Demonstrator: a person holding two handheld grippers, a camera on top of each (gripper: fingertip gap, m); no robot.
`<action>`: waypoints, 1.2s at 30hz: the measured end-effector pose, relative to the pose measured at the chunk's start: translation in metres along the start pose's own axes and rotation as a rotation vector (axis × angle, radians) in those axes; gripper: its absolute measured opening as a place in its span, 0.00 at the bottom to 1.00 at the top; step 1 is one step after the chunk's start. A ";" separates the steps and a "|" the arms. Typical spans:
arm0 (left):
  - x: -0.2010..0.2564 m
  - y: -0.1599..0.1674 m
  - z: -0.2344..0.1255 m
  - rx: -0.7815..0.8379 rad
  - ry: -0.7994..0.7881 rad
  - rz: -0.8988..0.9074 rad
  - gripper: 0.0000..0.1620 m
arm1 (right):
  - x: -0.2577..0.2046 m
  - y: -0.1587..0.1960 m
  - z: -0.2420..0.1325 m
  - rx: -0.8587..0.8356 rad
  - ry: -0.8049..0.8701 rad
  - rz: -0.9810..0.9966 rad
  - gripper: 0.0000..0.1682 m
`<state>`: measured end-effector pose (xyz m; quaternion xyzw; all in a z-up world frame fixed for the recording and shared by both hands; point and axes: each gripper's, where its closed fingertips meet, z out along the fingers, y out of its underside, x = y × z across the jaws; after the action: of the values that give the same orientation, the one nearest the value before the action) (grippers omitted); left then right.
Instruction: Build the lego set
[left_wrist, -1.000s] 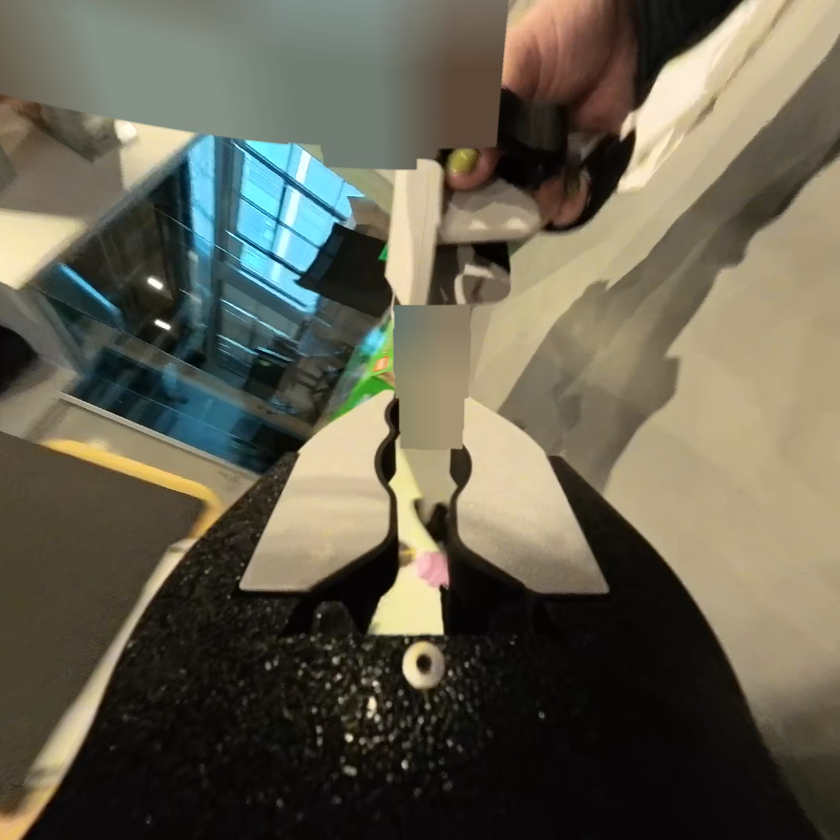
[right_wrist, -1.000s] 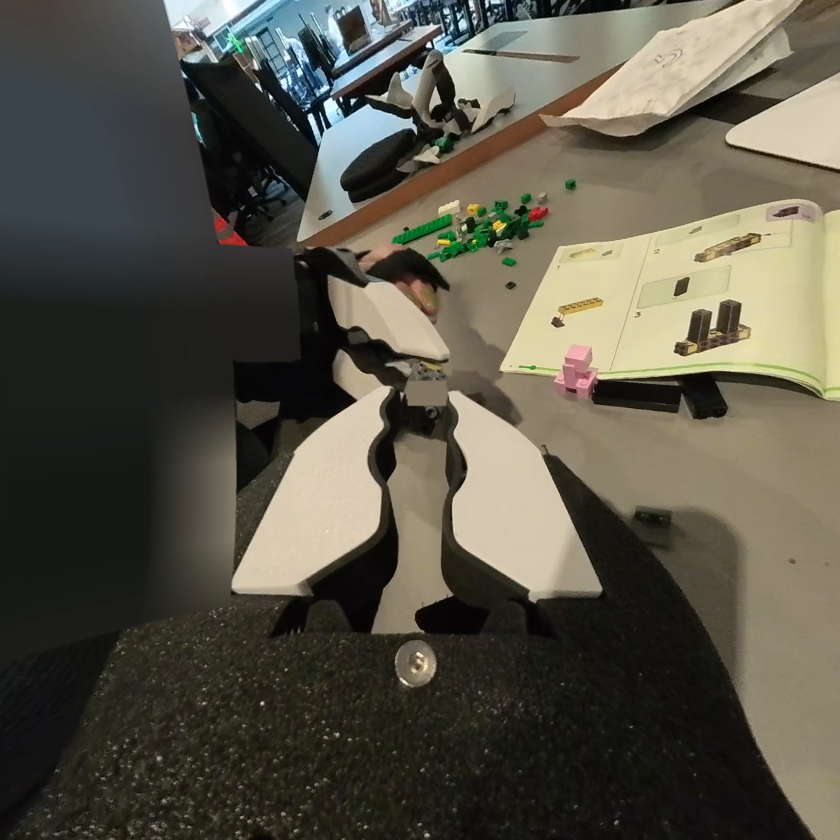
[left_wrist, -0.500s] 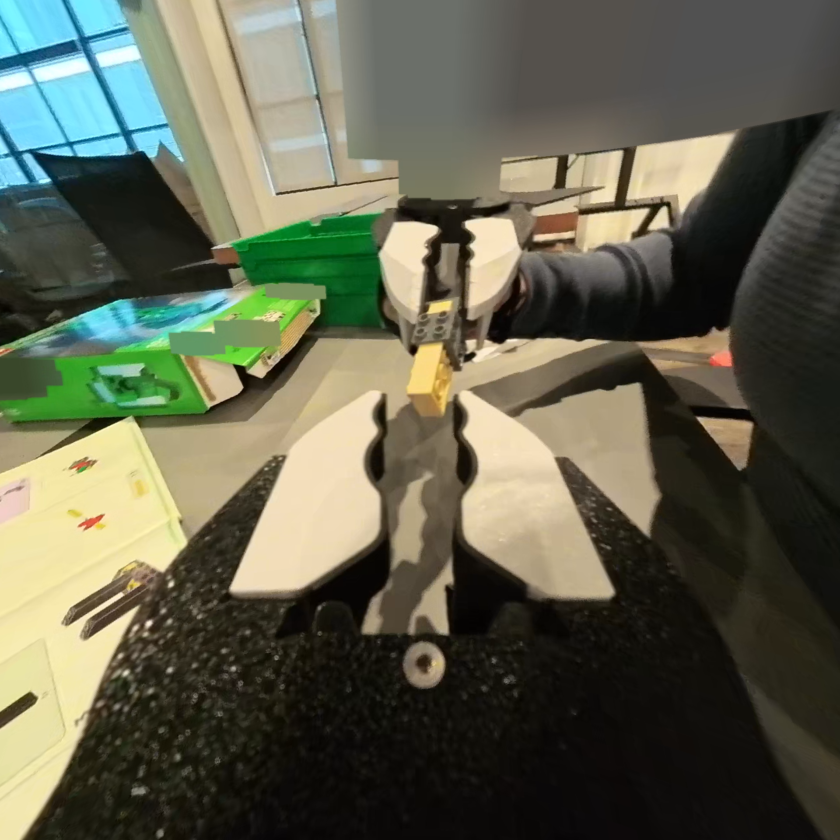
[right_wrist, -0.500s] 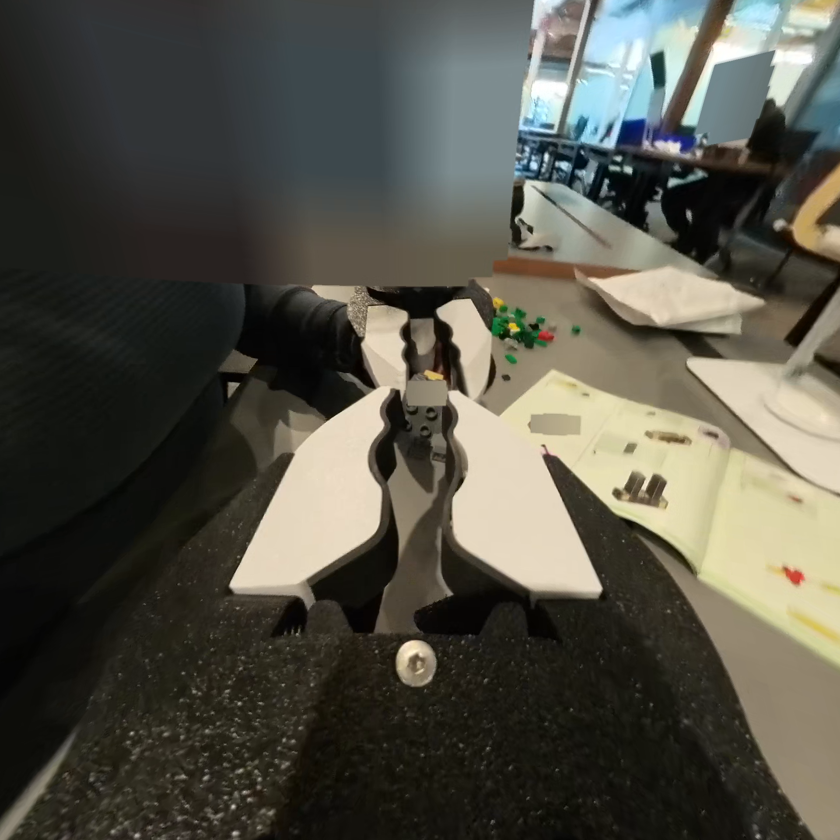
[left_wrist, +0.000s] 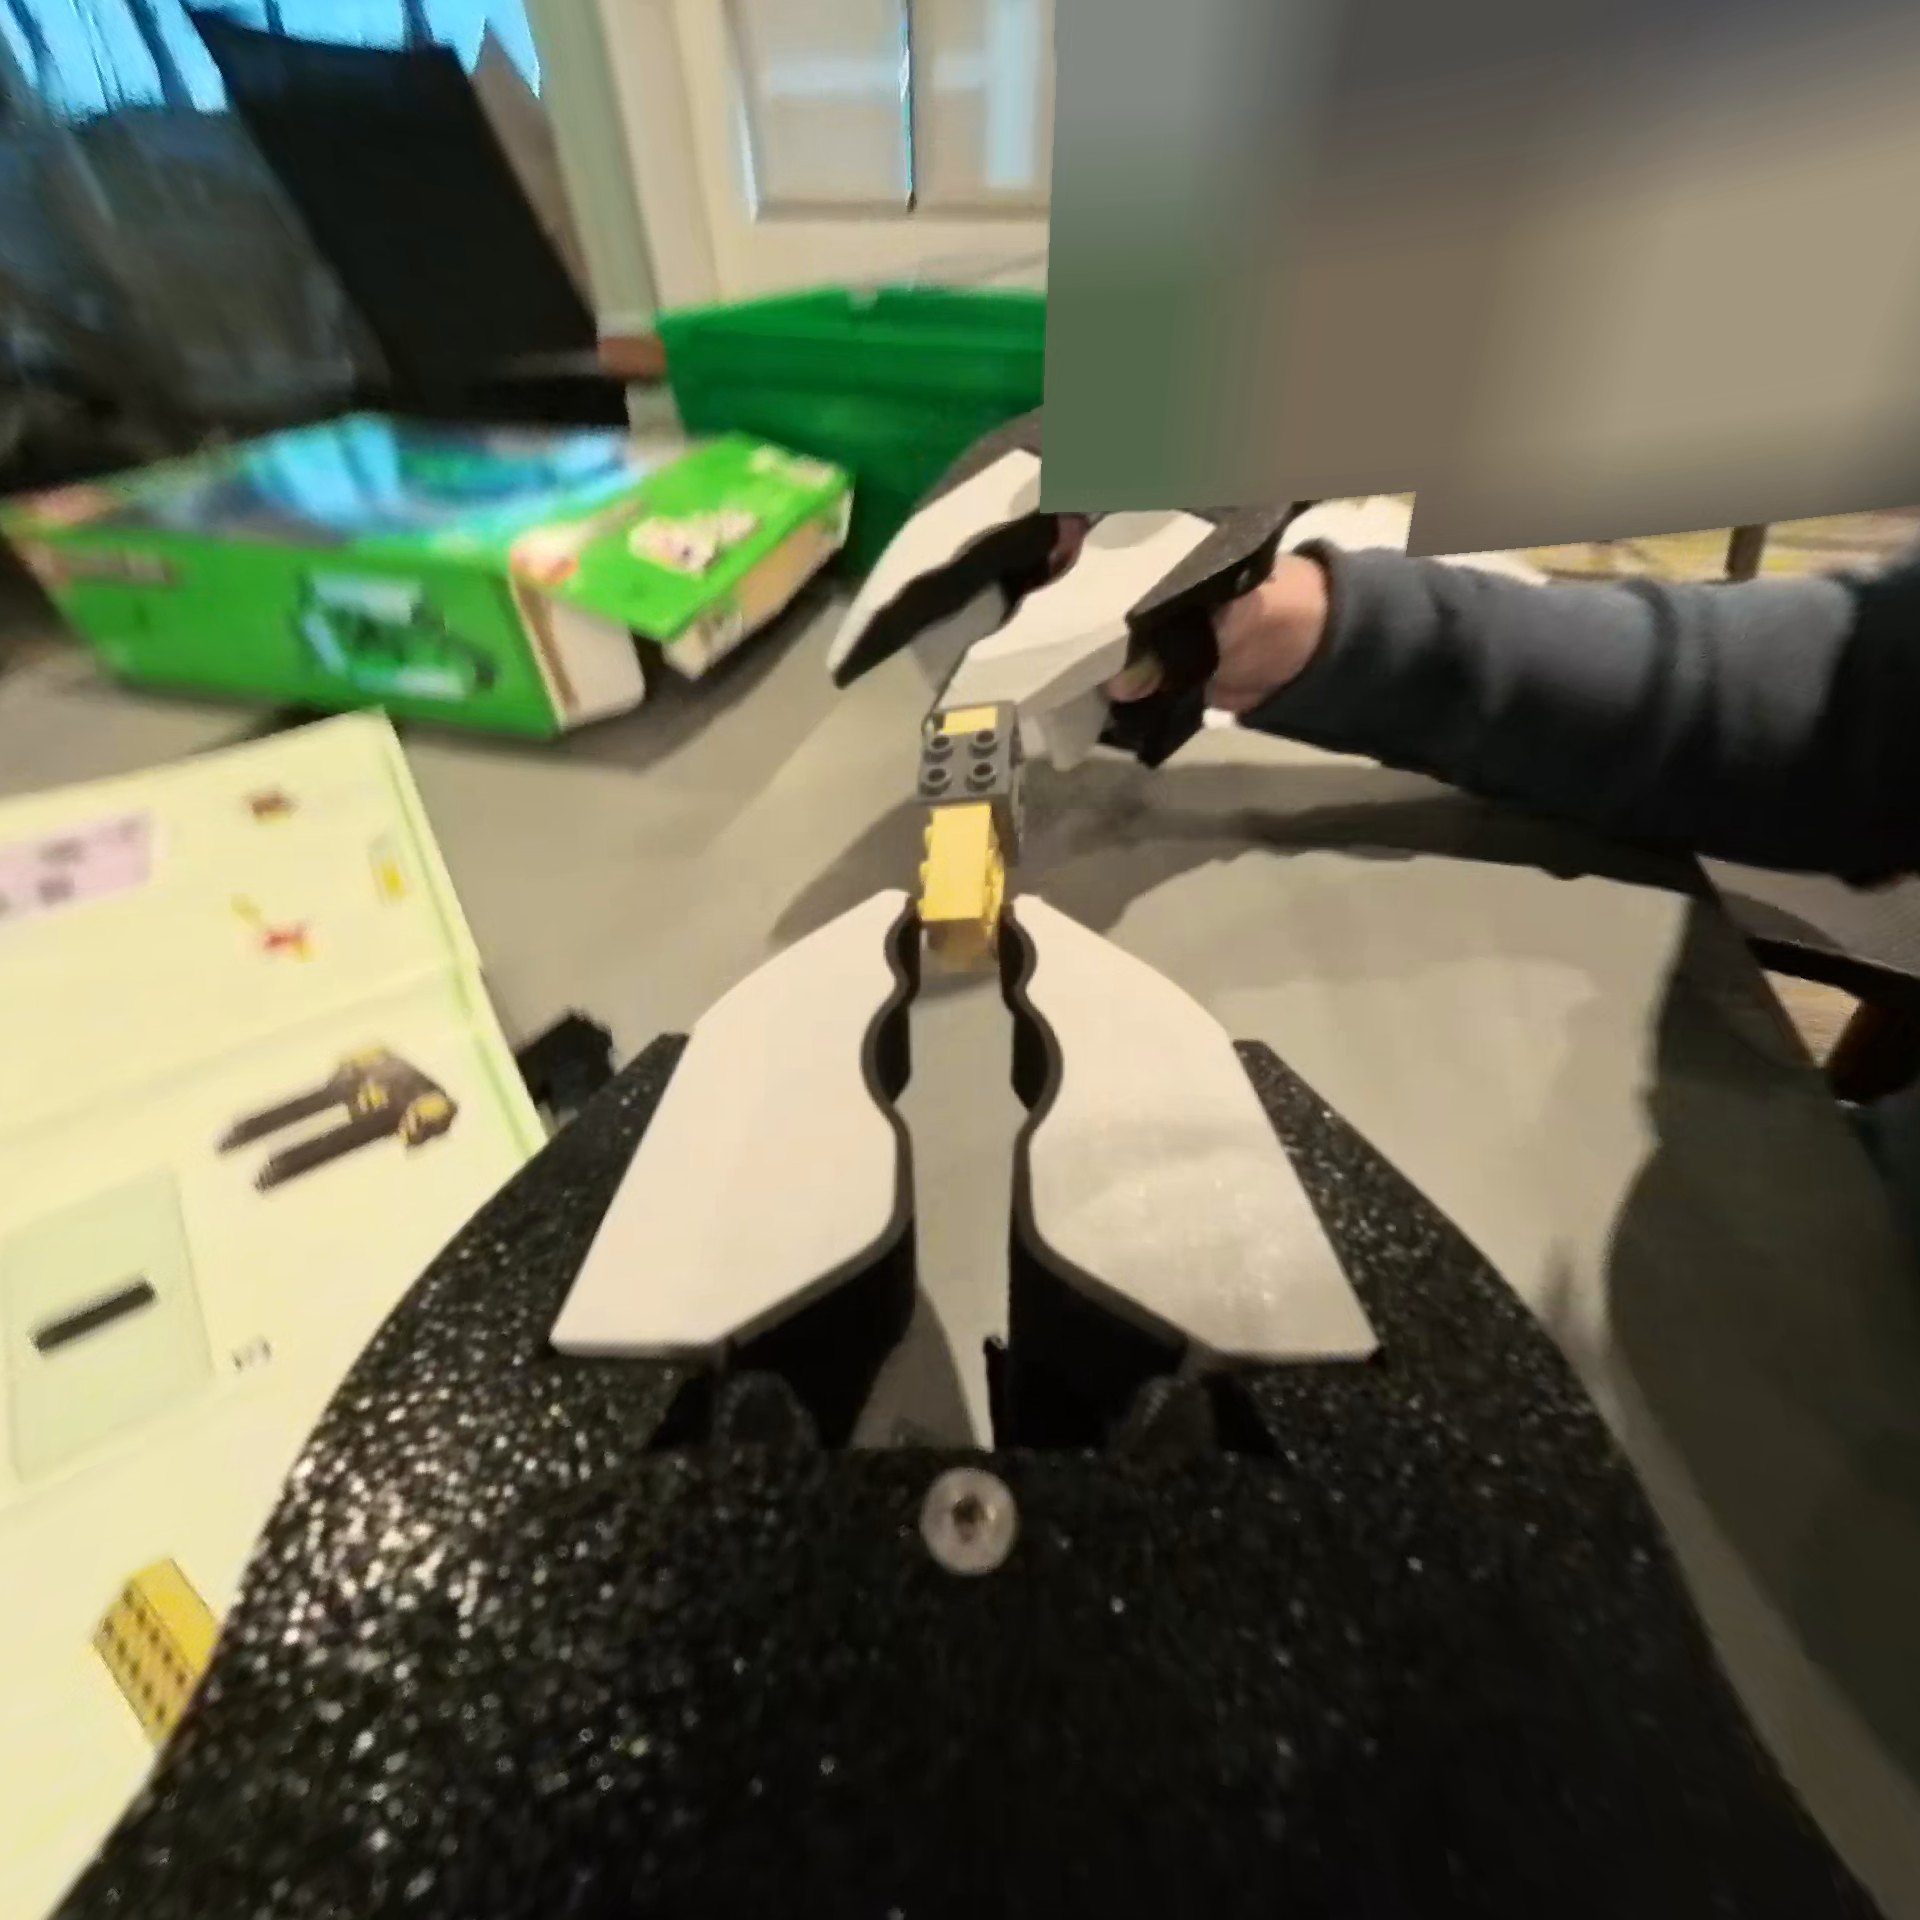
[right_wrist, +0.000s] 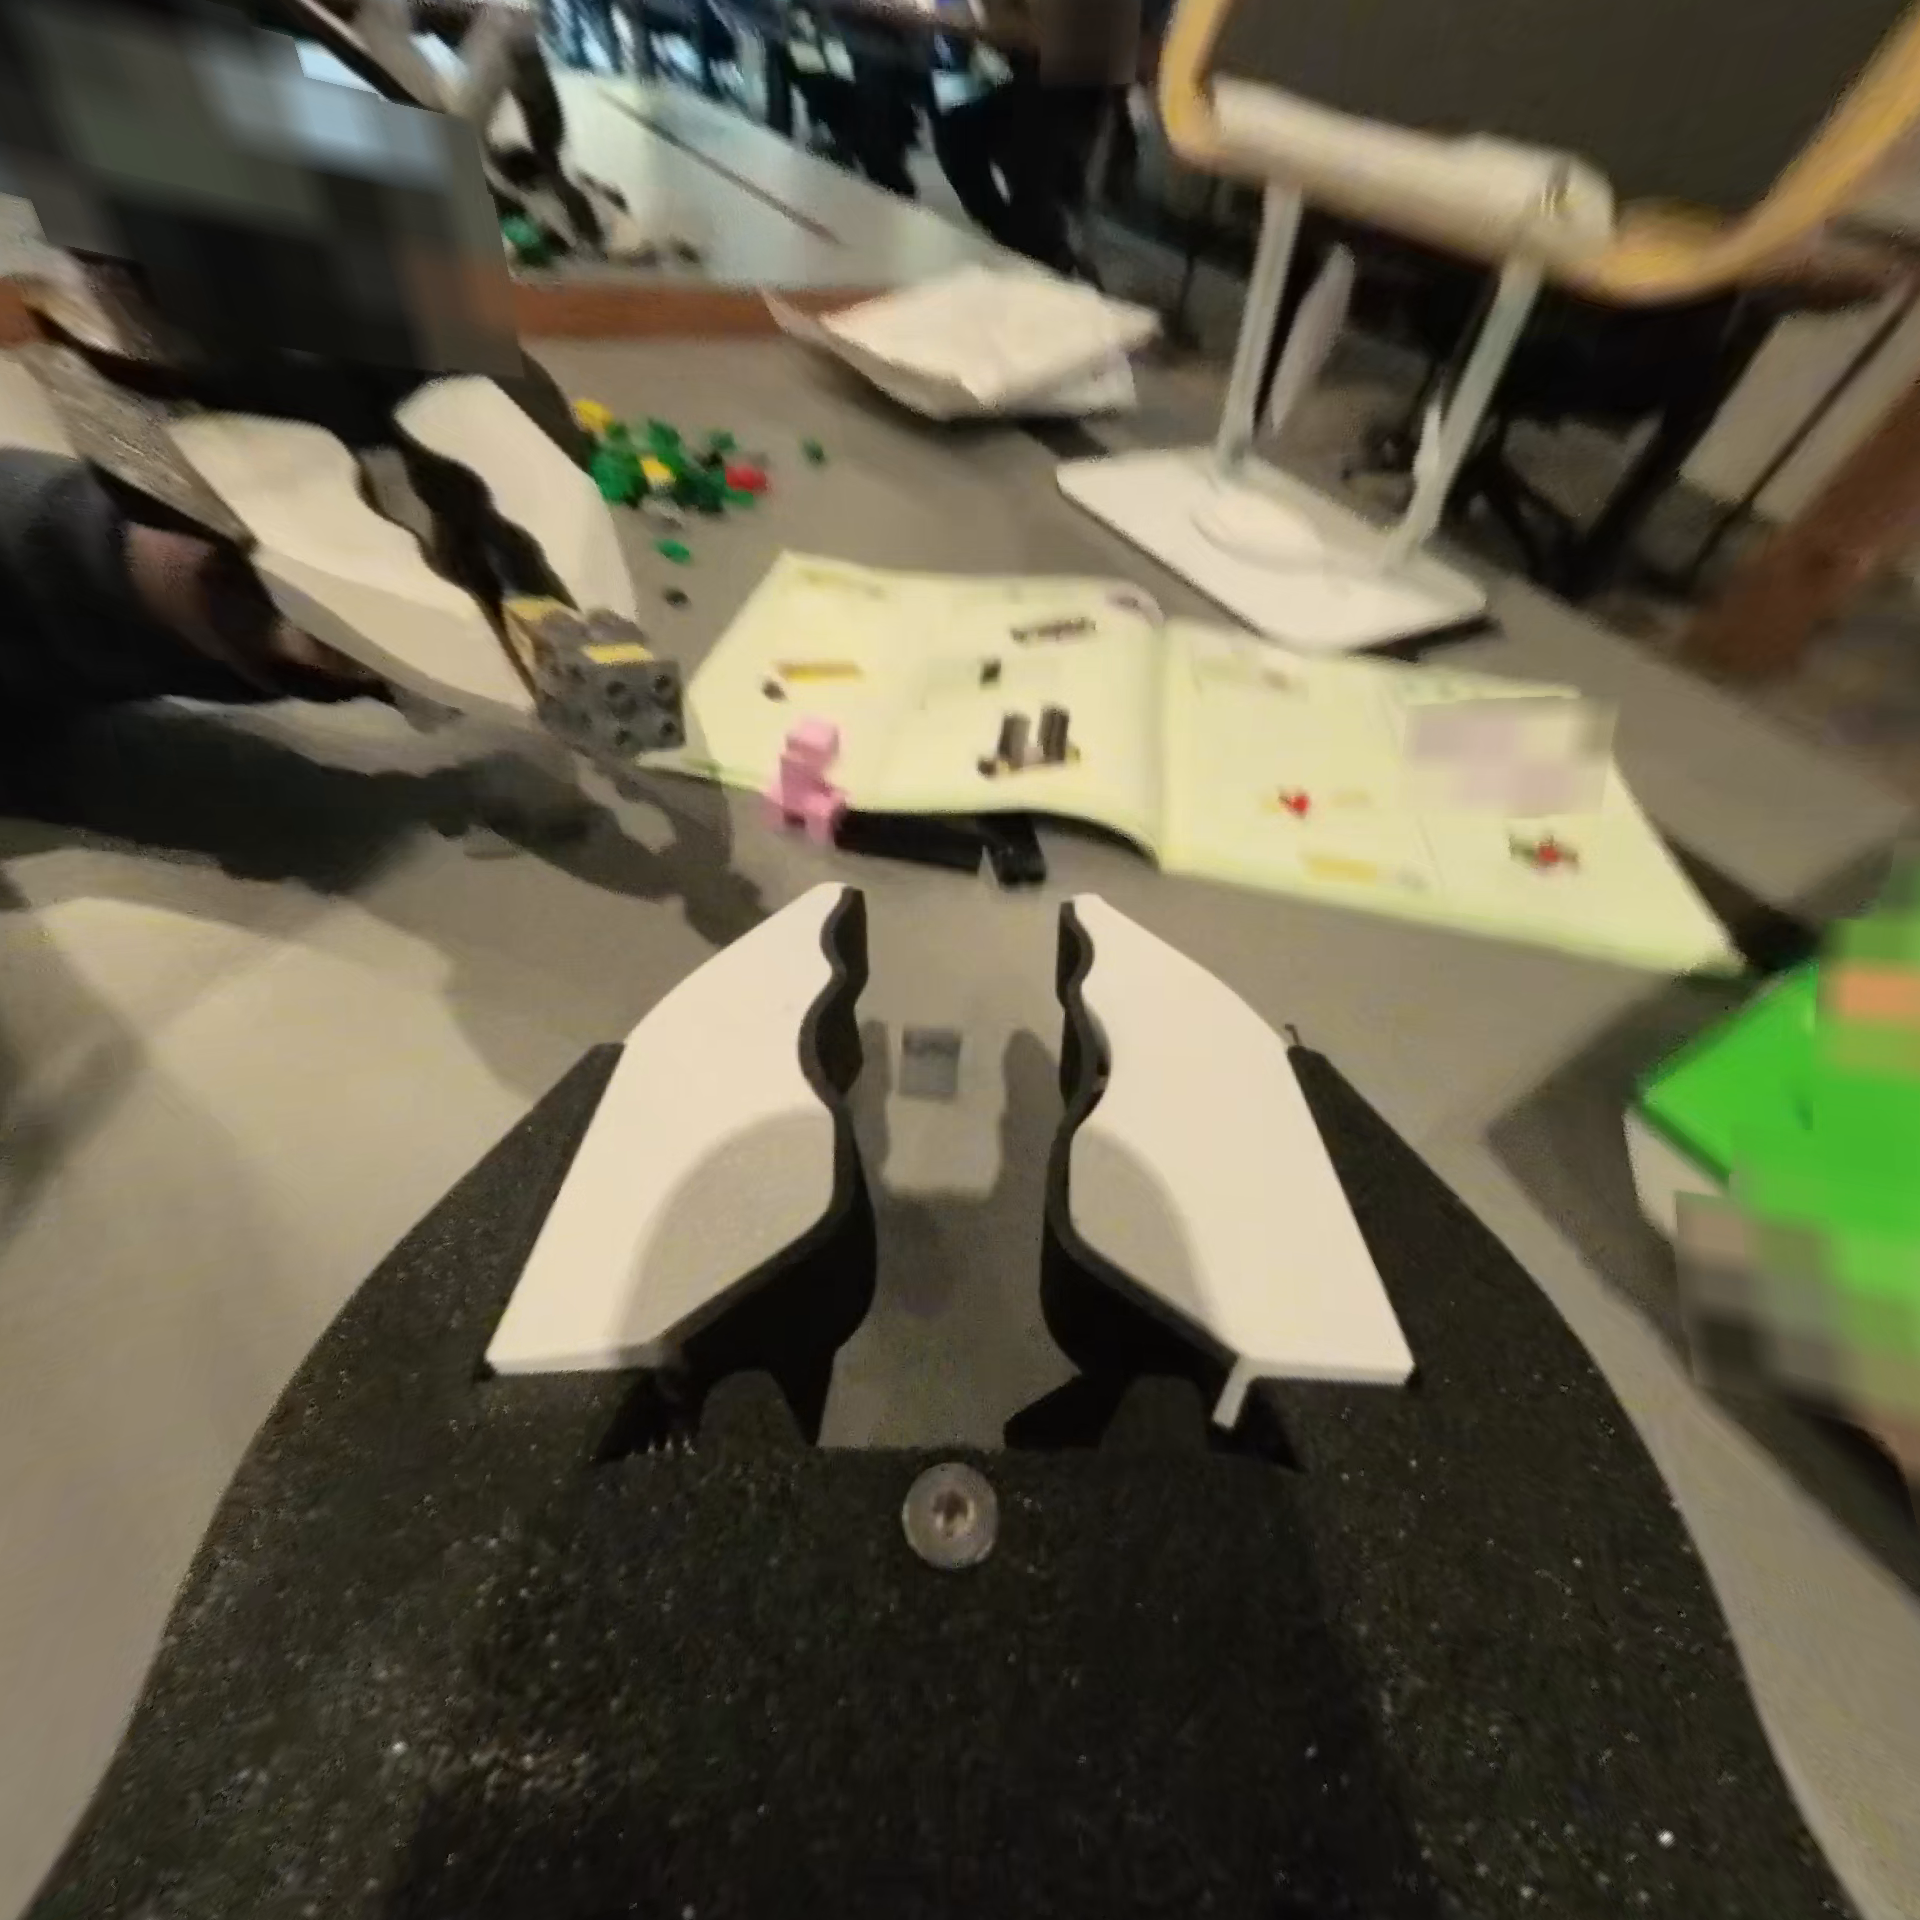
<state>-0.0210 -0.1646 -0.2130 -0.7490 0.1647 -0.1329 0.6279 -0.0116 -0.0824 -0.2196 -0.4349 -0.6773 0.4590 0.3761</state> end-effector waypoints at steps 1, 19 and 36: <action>-0.002 0.005 0.001 -0.027 -0.005 -0.019 0.09 | 0.001 0.010 0.002 -0.041 0.005 0.041 0.19; 0.015 0.068 0.007 -0.442 0.023 0.176 0.08 | -0.012 0.061 0.034 -0.344 -0.042 0.074 0.17; 0.009 0.086 0.009 -0.505 -0.022 0.187 0.07 | -0.008 0.066 0.036 -0.385 0.010 0.050 0.16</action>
<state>-0.0156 -0.1737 -0.2988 -0.8649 0.2541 -0.0208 0.4324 -0.0260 -0.0870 -0.2935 -0.5177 -0.7397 0.3282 0.2777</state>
